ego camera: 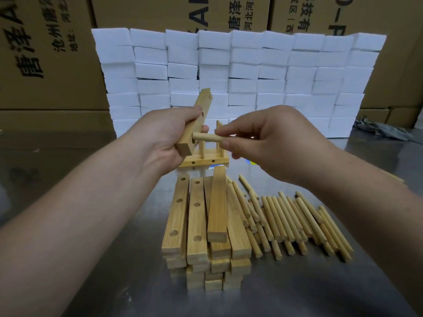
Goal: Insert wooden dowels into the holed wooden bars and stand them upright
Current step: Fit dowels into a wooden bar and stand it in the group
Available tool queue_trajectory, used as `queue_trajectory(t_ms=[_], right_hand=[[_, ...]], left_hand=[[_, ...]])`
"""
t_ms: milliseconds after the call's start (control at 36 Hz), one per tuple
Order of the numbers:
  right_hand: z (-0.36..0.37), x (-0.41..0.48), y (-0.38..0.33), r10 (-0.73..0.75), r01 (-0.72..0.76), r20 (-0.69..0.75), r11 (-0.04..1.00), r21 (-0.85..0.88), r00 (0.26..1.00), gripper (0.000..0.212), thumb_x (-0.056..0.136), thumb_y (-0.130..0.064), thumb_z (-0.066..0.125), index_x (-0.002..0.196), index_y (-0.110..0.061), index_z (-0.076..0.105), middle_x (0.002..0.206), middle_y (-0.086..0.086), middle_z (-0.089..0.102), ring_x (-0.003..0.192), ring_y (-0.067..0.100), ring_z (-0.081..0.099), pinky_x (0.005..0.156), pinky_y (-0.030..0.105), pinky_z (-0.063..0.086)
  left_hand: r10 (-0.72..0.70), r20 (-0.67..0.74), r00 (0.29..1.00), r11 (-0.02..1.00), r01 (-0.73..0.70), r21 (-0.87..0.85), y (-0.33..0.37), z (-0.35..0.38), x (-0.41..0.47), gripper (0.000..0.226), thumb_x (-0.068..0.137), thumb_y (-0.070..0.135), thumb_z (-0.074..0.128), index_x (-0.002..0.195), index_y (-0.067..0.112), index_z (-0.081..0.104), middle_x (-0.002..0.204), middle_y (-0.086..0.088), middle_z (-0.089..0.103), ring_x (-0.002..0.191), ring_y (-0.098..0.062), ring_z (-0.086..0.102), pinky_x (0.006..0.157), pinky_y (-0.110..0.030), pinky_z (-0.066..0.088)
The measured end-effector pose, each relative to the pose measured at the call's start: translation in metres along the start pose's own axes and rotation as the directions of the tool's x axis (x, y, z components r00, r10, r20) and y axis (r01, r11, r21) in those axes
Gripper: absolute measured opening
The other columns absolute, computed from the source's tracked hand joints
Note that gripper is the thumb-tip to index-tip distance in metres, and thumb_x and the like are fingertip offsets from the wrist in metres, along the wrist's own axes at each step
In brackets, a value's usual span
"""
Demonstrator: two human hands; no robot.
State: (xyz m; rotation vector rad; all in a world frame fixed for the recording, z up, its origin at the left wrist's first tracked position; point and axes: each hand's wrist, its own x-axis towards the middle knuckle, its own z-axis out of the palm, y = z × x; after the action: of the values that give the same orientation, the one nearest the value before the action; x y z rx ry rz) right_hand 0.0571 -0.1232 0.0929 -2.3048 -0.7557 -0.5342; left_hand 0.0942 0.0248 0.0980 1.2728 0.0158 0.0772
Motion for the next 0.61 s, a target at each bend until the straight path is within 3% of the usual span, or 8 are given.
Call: queue_trajectory(t_ms=[111,194,333,444,528,611], right_hand=[[0.002,-0.003,-0.001,-0.022,0.021,-0.035,0.999,-0.024,0.999,0.009,0.081,-0.036,0.062,0.083,-0.045,0.060,0.059,-0.019,0.061,0.049,-0.007,0.050,0.045,0.007,0.033],[0.002,-0.004,-0.004,-0.023,0.022,-0.032,0.998,-0.051,0.999,0.010,0.081,-0.036,0.061,0.080,-0.046,0.060,0.066,-0.011,0.065,0.050,-0.005,0.050,0.046,0.014,0.034],[0.004,-0.004,-0.005,-0.031,0.030,-0.011,0.995,-0.098,0.999,0.013,0.083,-0.035,0.058,0.085,-0.047,0.062,0.084,-0.012,0.072,0.054,-0.010,0.051,0.050,0.019,0.036],[0.000,-0.002,-0.002,-0.002,-0.003,-0.039,0.992,-0.125,0.999,0.016,0.083,-0.036,0.058,0.094,-0.042,0.068,0.088,-0.012,0.072,0.067,-0.008,0.057,0.062,0.027,0.048],[-0.003,-0.003,0.000,-0.022,0.011,-0.063,0.985,-0.174,0.998,0.017,0.083,-0.035,0.059,0.095,-0.040,0.071,0.078,-0.013,0.070,0.054,-0.010,0.050,0.052,0.021,0.036],[-0.005,-0.003,0.000,-0.045,0.028,-0.071,0.974,-0.225,0.996,0.019,0.084,-0.035,0.059,0.099,-0.036,0.071,0.082,-0.012,0.070,0.053,-0.006,0.048,0.055,0.020,0.038]], left_hand=[[0.010,-0.018,1.000,1.000,-0.010,-0.021,0.000,0.000,0.000,0.008,0.088,0.014,0.060,0.083,0.008,0.060,0.058,-0.004,0.062,0.040,-0.007,0.058,0.043,-0.014,0.047],[-0.008,-0.029,1.000,0.999,0.007,-0.041,-0.001,0.001,-0.002,0.008,0.087,0.015,0.062,0.082,0.009,0.061,0.050,-0.004,0.062,0.041,-0.010,0.059,0.044,-0.016,0.049],[-0.024,-0.022,0.999,0.999,0.023,-0.045,-0.001,0.003,-0.006,0.008,0.088,0.017,0.060,0.082,0.012,0.061,0.046,-0.002,0.060,0.040,-0.011,0.059,0.045,-0.018,0.047],[-0.048,0.044,0.998,0.985,0.054,-0.161,0.001,0.004,-0.008,0.014,0.088,0.004,0.046,0.089,0.001,0.060,0.066,-0.012,0.064,0.045,-0.017,0.062,0.048,-0.023,0.054],[-0.020,0.140,0.990,0.990,0.039,-0.133,-0.002,0.006,-0.010,0.026,0.086,0.001,0.038,0.095,-0.001,0.062,0.085,-0.012,0.065,0.050,-0.015,0.062,0.046,-0.020,0.051],[0.019,0.216,0.976,0.992,0.008,-0.124,-0.003,0.005,-0.009,0.035,0.091,0.003,0.035,0.115,0.002,0.060,0.103,-0.009,0.064,0.060,-0.013,0.064,0.046,-0.020,0.050]])
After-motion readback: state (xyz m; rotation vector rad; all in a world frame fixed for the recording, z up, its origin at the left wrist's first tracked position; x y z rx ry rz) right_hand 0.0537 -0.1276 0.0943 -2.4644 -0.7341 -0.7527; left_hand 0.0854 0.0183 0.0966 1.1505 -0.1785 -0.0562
